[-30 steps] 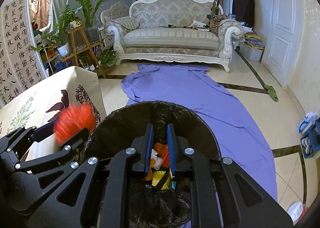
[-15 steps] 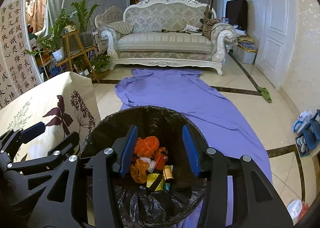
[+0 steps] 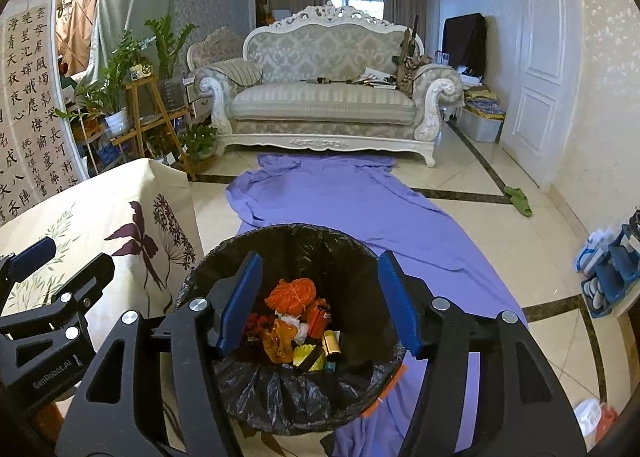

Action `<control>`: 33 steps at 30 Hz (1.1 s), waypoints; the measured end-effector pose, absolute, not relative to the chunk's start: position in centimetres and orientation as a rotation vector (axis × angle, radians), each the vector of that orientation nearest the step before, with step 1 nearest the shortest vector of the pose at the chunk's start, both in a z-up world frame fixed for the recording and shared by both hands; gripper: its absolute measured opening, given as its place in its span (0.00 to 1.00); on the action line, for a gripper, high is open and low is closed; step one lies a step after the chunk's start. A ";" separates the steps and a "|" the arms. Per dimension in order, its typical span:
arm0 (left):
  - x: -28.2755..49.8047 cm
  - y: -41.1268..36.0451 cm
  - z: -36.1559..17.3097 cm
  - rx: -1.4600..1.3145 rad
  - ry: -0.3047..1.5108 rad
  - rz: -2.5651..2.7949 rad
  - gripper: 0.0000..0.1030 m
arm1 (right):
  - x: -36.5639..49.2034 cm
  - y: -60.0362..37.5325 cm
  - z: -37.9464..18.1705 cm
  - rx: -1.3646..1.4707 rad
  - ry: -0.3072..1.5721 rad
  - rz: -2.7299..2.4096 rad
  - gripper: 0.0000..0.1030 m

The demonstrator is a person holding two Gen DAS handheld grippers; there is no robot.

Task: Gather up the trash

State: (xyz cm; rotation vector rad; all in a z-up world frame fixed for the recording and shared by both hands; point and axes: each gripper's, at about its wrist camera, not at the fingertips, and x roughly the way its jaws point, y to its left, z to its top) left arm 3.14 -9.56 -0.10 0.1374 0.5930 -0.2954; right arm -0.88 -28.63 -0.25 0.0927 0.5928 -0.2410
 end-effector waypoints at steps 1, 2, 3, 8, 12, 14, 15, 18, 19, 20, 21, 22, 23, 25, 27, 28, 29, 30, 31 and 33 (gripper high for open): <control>3.0 -9.5 0.0 0.136 0.587 -0.296 0.81 | -1.3 -28.5 0.0 0.091 0.589 -0.242 0.59; 2.6 -9.4 0.2 0.136 0.579 -0.298 0.81 | -1.5 -28.4 0.1 0.090 0.586 -0.243 0.59; 2.3 -9.3 0.3 0.137 0.572 -0.300 0.81 | -1.8 -28.2 0.2 0.088 0.583 -0.243 0.61; 1.5 -8.9 0.6 0.136 0.557 -0.309 0.81 | -3.3 -27.5 0.7 0.075 0.568 -0.249 0.63; 1.1 -8.7 0.8 0.135 0.553 -0.312 0.81 | -3.9 -27.4 0.9 0.082 0.560 -0.253 0.63; 1.0 -8.5 0.9 0.132 0.553 -0.314 0.81 | -4.0 -27.3 0.9 0.082 0.559 -0.254 0.63; 1.0 -8.6 0.9 0.132 0.552 -0.313 0.81 | -4.1 -27.3 1.0 0.082 0.557 -0.256 0.63; 0.8 -8.4 0.9 0.131 0.550 -0.313 0.81 | -4.2 -27.2 1.1 0.084 0.555 -0.258 0.63; 0.8 -8.4 0.9 0.131 0.550 -0.313 0.81 | -4.3 -27.3 1.1 0.084 0.553 -0.258 0.63; 0.8 -8.4 0.9 0.133 0.550 -0.313 0.81 | -4.3 -27.2 1.2 0.084 0.551 -0.259 0.63; 0.7 -8.4 1.0 0.132 0.549 -0.312 0.81 | -4.3 -27.2 1.3 0.084 0.550 -0.259 0.63; 0.7 -8.4 1.0 0.132 0.550 -0.312 0.81 | -4.4 -27.2 1.3 0.084 0.548 -0.259 0.63; 0.7 -8.3 1.0 0.132 0.550 -0.312 0.81 | -4.4 -27.2 1.4 0.084 0.546 -0.259 0.63; 0.7 -8.3 1.0 0.132 0.549 -0.312 0.81 | -4.4 -27.1 1.4 0.086 0.545 -0.259 0.63; 0.7 -8.3 1.0 0.132 0.549 -0.313 0.81 | -4.4 -27.1 1.4 0.086 0.545 -0.261 0.63; 0.7 -8.4 1.0 0.132 0.549 -0.312 0.81 | -4.4 -27.1 1.4 0.085 0.545 -0.260 0.63; 0.7 -8.4 1.0 0.132 0.549 -0.311 0.81 | -4.4 -27.1 1.4 0.085 0.545 -0.260 0.63; 0.7 -8.4 1.0 0.131 0.550 -0.312 0.81 | -4.4 -27.1 1.4 0.085 0.545 -0.260 0.63; 0.7 -8.4 1.0 0.131 0.551 -0.312 0.81 | -4.4 -27.1 1.4 0.086 0.545 -0.260 0.63; 0.7 -8.4 1.0 0.131 0.549 -0.312 0.81 | -4.4 -27.1 1.4 0.086 0.545 -0.260 0.63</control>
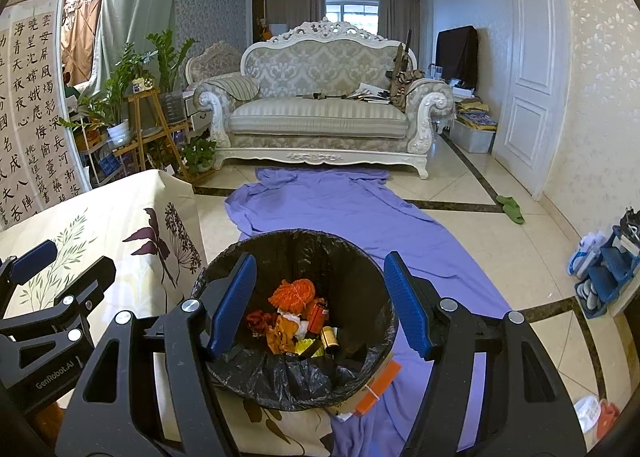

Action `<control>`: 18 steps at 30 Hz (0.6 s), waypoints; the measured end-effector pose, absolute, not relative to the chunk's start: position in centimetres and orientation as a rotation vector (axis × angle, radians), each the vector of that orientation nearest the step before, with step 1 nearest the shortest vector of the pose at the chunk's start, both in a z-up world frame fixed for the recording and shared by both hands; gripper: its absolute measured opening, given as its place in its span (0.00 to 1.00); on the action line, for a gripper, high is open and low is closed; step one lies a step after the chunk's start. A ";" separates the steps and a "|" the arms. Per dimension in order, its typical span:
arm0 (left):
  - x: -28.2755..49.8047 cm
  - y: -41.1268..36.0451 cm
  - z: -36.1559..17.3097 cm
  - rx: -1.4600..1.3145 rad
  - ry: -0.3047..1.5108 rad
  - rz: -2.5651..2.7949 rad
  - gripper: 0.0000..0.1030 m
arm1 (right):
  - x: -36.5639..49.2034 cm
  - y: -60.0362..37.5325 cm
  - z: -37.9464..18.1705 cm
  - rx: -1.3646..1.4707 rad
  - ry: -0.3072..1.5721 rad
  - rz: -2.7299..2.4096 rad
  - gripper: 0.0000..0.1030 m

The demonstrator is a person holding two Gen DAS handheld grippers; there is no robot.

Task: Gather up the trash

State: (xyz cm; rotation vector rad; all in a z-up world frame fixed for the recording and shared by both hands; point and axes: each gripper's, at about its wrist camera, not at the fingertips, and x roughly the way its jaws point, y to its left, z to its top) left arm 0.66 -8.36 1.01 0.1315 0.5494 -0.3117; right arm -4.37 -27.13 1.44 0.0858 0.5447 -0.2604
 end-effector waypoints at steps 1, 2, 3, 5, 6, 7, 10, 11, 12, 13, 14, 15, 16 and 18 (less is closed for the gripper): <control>0.7 -8.3 1.0 0.132 0.550 -0.313 0.81 | -4.4 -27.1 1.4 0.085 0.545 -0.261 0.63; 0.7 -8.3 1.0 0.131 0.549 -0.312 0.81 | -4.4 -27.1 1.4 0.085 0.545 -0.261 0.63; 0.6 -8.4 1.1 0.130 0.548 -0.313 0.81 | -4.4 -27.2 1.5 0.086 0.545 -0.261 0.63; 0.7 -8.3 1.0 0.131 0.549 -0.313 0.81 | -4.4 -27.2 1.5 0.086 0.544 -0.262 0.63; 0.7 -8.3 1.0 0.131 0.550 -0.313 0.81 | -4.4 -27.2 1.5 0.085 0.545 -0.261 0.63; 0.7 -8.3 1.0 0.131 0.550 -0.312 0.81 | -4.4 -27.2 1.4 0.085 0.545 -0.260 0.63; 0.7 -8.4 1.1 0.131 0.551 -0.314 0.81 | -4.4 -27.2 1.4 0.085 0.545 -0.260 0.63; 0.7 -8.4 1.0 0.131 0.551 -0.313 0.81 | -4.4 -27.2 1.4 0.085 0.545 -0.261 0.63; 0.6 -8.4 1.0 0.131 0.551 -0.313 0.81 | -4.4 -27.2 1.4 0.085 0.544 -0.261 0.63; 0.6 -8.4 1.0 0.130 0.551 -0.314 0.81 | -4.4 -27.2 1.4 0.085 0.545 -0.261 0.63; 0.5 -8.4 1.0 0.130 0.552 -0.315 0.81 | -4.4 -27.2 1.4 0.085 0.544 -0.261 0.63; 0.6 -8.5 0.9 0.130 0.551 -0.314 0.81 | -4.4 -27.2 1.4 0.084 0.545 -0.261 0.63; 0.6 -8.5 0.9 0.129 0.551 -0.314 0.81 | -4.4 -27.2 1.4 0.085 0.544 -0.261 0.63; 0.5 -8.5 0.9 0.130 0.552 -0.315 0.81 | -4.4 -27.2 1.4 0.085 0.545 -0.260 0.63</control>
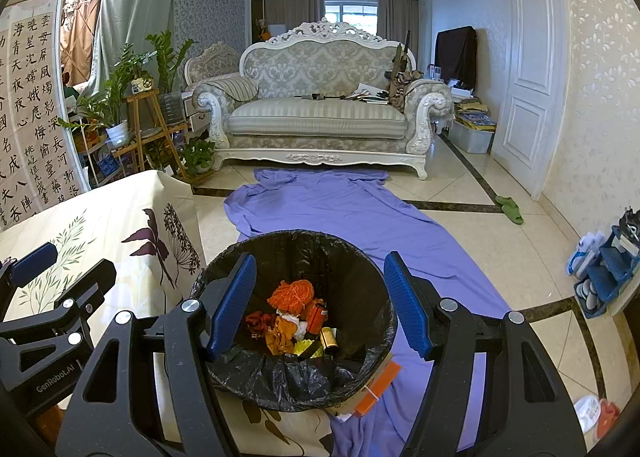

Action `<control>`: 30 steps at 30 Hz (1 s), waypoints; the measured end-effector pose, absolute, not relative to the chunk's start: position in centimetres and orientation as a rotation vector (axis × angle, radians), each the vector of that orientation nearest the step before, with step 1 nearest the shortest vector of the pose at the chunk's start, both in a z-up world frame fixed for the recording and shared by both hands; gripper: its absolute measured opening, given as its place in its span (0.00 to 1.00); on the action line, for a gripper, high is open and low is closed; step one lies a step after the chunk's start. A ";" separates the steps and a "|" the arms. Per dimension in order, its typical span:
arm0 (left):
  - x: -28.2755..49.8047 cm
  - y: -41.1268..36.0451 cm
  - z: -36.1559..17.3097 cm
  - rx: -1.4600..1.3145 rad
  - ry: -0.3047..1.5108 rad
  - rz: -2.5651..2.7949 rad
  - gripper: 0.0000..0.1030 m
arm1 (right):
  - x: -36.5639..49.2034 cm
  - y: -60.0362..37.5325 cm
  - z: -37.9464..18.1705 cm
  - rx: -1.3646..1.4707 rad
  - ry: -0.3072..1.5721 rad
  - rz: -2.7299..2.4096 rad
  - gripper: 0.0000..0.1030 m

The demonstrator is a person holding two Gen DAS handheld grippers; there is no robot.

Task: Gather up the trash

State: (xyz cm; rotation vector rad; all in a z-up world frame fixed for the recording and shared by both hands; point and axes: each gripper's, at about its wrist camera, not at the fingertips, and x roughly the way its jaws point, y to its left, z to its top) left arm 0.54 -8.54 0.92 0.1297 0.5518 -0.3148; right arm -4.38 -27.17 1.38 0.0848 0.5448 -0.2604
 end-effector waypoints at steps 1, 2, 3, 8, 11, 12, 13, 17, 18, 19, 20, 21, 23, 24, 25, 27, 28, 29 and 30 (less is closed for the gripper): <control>0.6 -8.5 0.9 0.131 0.552 -0.314 0.81 | -4.4 -27.2 1.4 0.085 0.545 -0.260 0.63; 0.5 -8.5 0.9 0.131 0.552 -0.315 0.81 | -4.4 -27.2 1.4 0.085 0.545 -0.260 0.63; 0.6 -8.5 0.9 0.129 0.552 -0.315 0.81 | -4.4 -27.2 1.4 0.085 0.544 -0.261 0.63; 0.5 -8.6 1.0 0.128 0.552 -0.314 0.81 | -4.4 -27.2 1.4 0.084 0.546 -0.261 0.63; 0.6 -8.5 1.0 0.129 0.552 -0.314 0.81 | -4.4 -27.2 1.4 0.085 0.544 -0.261 0.63; 0.6 -8.5 1.0 0.128 0.552 -0.314 0.81 | -4.4 -27.2 1.4 0.085 0.544 -0.261 0.63; 0.6 -8.5 1.0 0.128 0.552 -0.313 0.81 | -4.4 -27.2 1.4 0.084 0.544 -0.260 0.63; 0.4 -8.6 0.9 0.128 0.554 -0.314 0.81 | -4.4 -27.1 1.3 0.085 0.545 -0.261 0.63; 0.5 -8.5 0.9 0.128 0.554 -0.315 0.81 | -4.4 -27.1 1.4 0.085 0.544 -0.261 0.63; 0.5 -8.5 0.9 0.127 0.555 -0.315 0.81 | -4.4 -27.1 1.3 0.085 0.544 -0.261 0.63; 0.5 -8.5 0.9 0.128 0.555 -0.315 0.81 | -4.4 -27.1 1.4 0.085 0.544 -0.261 0.63; 0.4 -8.7 0.7 0.129 0.556 -0.316 0.81 | -4.4 -27.1 1.4 0.085 0.544 -0.261 0.63; 0.2 -9.0 0.5 0.129 0.559 -0.316 0.81 | -4.4 -27.1 1.3 0.085 0.545 -0.261 0.63; 0.2 -9.1 0.4 0.128 0.561 -0.316 0.81 | -4.4 -27.1 1.3 0.085 0.545 -0.261 0.63; 0.2 -9.1 0.4 0.128 0.560 -0.316 0.81 | -4.4 -27.1 1.3 0.085 0.545 -0.261 0.63; 0.2 -9.2 0.4 0.129 0.559 -0.314 0.81 | -4.4 -27.1 1.3 0.085 0.545 -0.261 0.63; 0.2 -9.1 0.4 0.129 0.559 -0.314 0.81 | -4.4 -27.1 1.4 0.085 0.545 -0.260 0.63; 0.1 -9.2 0.4 0.129 0.560 -0.314 0.81 | -4.4 -27.1 1.4 0.085 0.545 -0.260 0.63; 0.2 -9.1 0.4 0.129 0.560 -0.314 0.81 | -4.4 -27.1 1.3 0.085 0.545 -0.260 0.63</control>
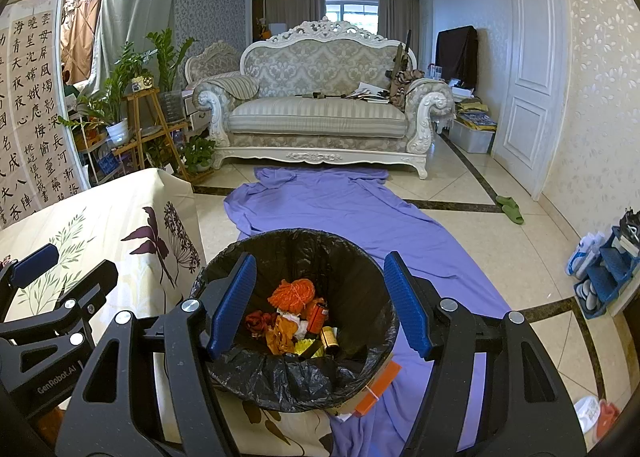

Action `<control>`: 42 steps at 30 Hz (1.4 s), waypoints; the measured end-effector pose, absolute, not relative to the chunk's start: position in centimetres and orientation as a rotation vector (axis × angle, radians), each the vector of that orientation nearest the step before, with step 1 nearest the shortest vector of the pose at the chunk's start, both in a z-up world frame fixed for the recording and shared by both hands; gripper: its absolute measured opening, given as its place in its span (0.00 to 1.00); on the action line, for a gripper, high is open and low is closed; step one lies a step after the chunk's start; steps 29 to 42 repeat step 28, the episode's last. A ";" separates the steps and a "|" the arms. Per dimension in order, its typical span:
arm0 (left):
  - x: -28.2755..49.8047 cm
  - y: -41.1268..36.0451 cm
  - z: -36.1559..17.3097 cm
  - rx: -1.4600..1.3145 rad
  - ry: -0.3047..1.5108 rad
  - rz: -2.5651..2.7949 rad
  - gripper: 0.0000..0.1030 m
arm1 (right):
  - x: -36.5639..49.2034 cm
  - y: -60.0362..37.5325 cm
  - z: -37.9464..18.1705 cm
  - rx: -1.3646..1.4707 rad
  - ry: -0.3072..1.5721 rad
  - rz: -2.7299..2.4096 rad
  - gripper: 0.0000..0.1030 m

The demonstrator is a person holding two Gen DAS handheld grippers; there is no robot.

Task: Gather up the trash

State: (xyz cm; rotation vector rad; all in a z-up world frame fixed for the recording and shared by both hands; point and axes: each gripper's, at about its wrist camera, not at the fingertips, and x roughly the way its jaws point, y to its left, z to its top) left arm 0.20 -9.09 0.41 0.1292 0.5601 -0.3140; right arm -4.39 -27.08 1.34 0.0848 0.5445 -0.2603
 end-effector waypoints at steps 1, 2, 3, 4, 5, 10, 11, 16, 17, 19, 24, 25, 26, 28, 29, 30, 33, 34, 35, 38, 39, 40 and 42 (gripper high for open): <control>0.3 -9.0 0.4 0.129 0.560 -0.312 0.81 | -4.4 -27.1 1.3 0.085 0.545 -0.261 0.63; 0.2 -9.1 0.4 0.129 0.559 -0.309 0.81 | -4.4 -27.1 1.4 0.085 0.546 -0.260 0.63; 0.2 -9.2 0.3 0.128 0.558 -0.308 0.81 | -4.4 -27.0 1.3 0.085 0.545 -0.260 0.63; 0.2 -9.3 0.2 0.128 0.557 -0.308 0.81 | -4.4 -27.0 1.4 0.084 0.546 -0.260 0.63; 0.2 -9.3 0.2 0.129 0.558 -0.309 0.81 | -4.4 -27.0 1.3 0.085 0.545 -0.261 0.63; -0.1 -9.1 0.4 0.125 0.541 -0.324 0.81 | -4.4 -27.0 1.4 0.085 0.544 -0.261 0.63; -0.1 -9.2 0.4 0.121 0.539 -0.327 0.81 | -4.4 -27.0 1.4 0.085 0.544 -0.262 0.63; -0.3 -9.2 0.7 0.093 0.534 -0.329 0.81 | -4.4 -27.0 1.4 0.085 0.545 -0.261 0.63; -0.2 -9.1 0.7 0.093 0.537 -0.328 0.81 | -4.4 -27.0 1.4 0.085 0.545 -0.261 0.63; 0.0 -9.1 0.7 0.100 0.540 -0.323 0.81 | -4.4 -27.0 1.4 0.085 0.544 -0.260 0.63; 0.5 -8.7 0.8 0.096 0.562 -0.310 0.81 | -4.1 -26.8 1.2 0.082 0.550 -0.251 0.63; 0.7 -8.6 0.9 0.092 0.568 -0.312 0.81 | -4.0 -26.5 1.1 0.080 0.550 -0.248 0.64; 0.9 -8.3 0.9 0.087 0.577 -0.309 0.81 | -3.9 -26.4 1.1 0.078 0.551 -0.244 0.64; 1.3 -7.3 0.9 0.073 0.595 -0.290 0.81 | -3.6 -25.8 1.1 0.072 0.553 -0.230 0.65; 1.3 -7.3 0.9 0.073 0.595 -0.290 0.81 | -3.6 -25.8 1.1 0.072 0.553 -0.230 0.65; 1.3 -7.3 0.9 0.073 0.595 -0.290 0.81 | -3.6 -25.8 1.1 0.072 0.553 -0.230 0.65; 1.3 -7.3 0.9 0.073 0.595 -0.290 0.81 | -3.6 -25.8 1.1 0.072 0.553 -0.230 0.65; 1.3 -7.3 0.9 0.073 0.595 -0.290 0.81 | -3.6 -25.8 1.1 0.072 0.553 -0.230 0.65; 1.3 -7.3 0.9 0.073 0.595 -0.290 0.81 | -3.6 -25.8 1.1 0.072 0.553 -0.230 0.65; 1.3 -7.3 0.9 0.073 0.595 -0.290 0.81 | -3.6 -25.8 1.1 0.072 0.553 -0.230 0.65; 1.3 -7.3 0.9 0.073 0.595 -0.290 0.81 | -3.6 -25.8 1.1 0.072 0.553 -0.230 0.65; 1.3 -7.3 0.9 0.073 0.595 -0.290 0.81 | -3.6 -25.8 1.1 0.072 0.553 -0.230 0.65; 1.3 -7.3 0.9 0.073 0.595 -0.290 0.81 | -3.6 -25.8 1.1 0.072 0.553 -0.230 0.65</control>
